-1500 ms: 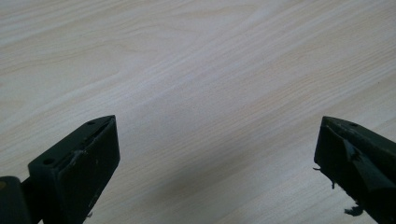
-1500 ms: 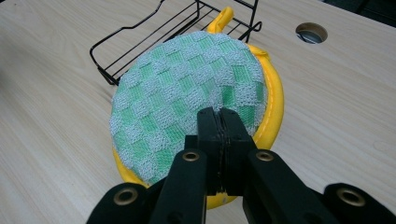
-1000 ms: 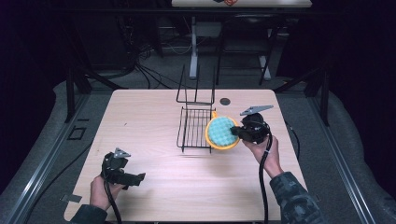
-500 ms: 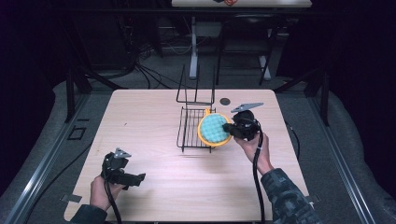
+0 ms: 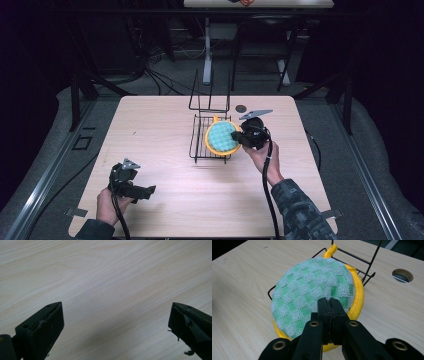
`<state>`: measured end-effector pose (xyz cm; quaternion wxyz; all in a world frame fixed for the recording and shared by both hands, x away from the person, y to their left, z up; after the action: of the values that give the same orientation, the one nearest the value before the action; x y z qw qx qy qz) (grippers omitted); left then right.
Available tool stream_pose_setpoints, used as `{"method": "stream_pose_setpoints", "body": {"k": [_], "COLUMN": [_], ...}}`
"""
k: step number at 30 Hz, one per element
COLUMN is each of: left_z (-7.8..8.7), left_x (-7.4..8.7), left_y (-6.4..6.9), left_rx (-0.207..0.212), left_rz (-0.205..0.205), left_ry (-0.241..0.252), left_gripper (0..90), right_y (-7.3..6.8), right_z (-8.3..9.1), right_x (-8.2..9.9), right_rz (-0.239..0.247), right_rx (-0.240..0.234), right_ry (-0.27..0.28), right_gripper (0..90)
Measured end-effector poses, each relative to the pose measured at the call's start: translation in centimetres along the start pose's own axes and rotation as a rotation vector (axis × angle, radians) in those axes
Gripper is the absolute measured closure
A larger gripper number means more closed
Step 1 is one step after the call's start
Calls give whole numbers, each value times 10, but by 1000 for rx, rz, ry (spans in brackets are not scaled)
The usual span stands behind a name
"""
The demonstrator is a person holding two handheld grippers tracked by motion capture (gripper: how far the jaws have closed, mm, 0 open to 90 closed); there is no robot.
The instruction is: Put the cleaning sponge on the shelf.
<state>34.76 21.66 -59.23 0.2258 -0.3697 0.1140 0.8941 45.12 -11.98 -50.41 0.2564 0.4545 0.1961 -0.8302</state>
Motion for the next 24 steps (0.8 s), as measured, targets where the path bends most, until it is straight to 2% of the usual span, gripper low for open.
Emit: {"method": "stream_pose_setpoints", "body": {"k": [14,24], "left_z": [0,0], "left_x": [0,1], "left_y": [0,0], "left_rx": [-1,-2], "left_rz": [-3,-6], "left_ry": [-4,-8], "left_gripper": [0,2], "right_y": [-8,-13], "right_z": [-16,-27], "right_x": [4,7], "right_rz": [-11,-17], "right_rx": [-21,-15], "right_ry": [-18,-22], "right_gripper": [888,886]}}
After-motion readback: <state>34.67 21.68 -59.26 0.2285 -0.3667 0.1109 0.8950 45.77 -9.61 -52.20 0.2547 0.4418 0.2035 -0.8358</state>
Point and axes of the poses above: each handheld gripper's, and its own axes: z roughly backward along the jaws, x roughly out of its underside, y roughly to its right, the point moved 7 cm from there along -z, roughly forward along the jaws, and after that the axes turned 10 degrees about y, right-handed, at the moved point
